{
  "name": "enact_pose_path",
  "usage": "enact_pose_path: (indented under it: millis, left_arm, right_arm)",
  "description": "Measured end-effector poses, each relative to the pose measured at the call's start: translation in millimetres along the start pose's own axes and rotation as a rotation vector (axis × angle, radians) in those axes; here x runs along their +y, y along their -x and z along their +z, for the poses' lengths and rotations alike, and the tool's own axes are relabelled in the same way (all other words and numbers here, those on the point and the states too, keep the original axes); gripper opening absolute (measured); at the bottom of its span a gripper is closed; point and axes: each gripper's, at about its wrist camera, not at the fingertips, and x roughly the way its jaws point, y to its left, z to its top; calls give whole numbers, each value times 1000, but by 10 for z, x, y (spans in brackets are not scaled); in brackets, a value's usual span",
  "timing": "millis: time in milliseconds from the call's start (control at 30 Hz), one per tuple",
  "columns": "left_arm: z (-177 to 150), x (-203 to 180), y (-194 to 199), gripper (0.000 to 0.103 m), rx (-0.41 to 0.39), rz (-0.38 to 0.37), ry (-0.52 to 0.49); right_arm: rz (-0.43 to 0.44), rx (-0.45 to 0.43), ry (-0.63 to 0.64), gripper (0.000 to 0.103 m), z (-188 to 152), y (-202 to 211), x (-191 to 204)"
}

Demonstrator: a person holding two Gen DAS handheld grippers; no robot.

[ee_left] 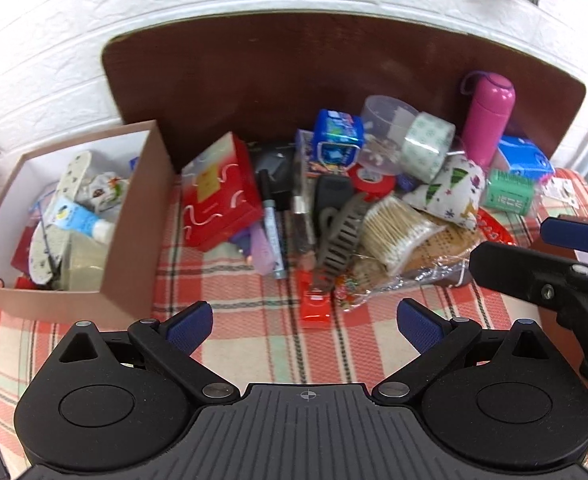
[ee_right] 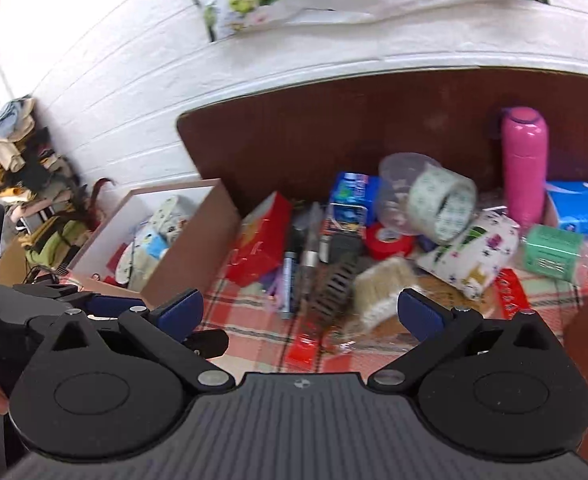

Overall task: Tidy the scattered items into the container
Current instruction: 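Open both tools and return them to the pile, then grasp the grey hair claw clip with the left tool while the right tool grasps the cotton swab pack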

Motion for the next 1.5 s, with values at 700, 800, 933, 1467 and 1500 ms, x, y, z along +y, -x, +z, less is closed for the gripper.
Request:
enact_pose_path:
  millis: [700,800,933,1467,1500]
  left_arm:
    - [25,-100,-999,100,108,20,-15]
    - [37,-58,-1145,98,125,13,-13]
    - [77,-7,-1351,87,154,-19,-7]
    - [175,33,-1919,50,227,-115,-10]
    - [179,27,-1937,50,228,-118,-17]
  right_arm:
    - [-67,130,30,103,55,-688,-618]
    - [-73,158,41,103,39,-859,-645]
    - [-61,196,31,103,28,-1095,-692]
    - [-52,298,108,103,33,-1817,-783]
    - [-51,300,109,102,30,-1838,-794]
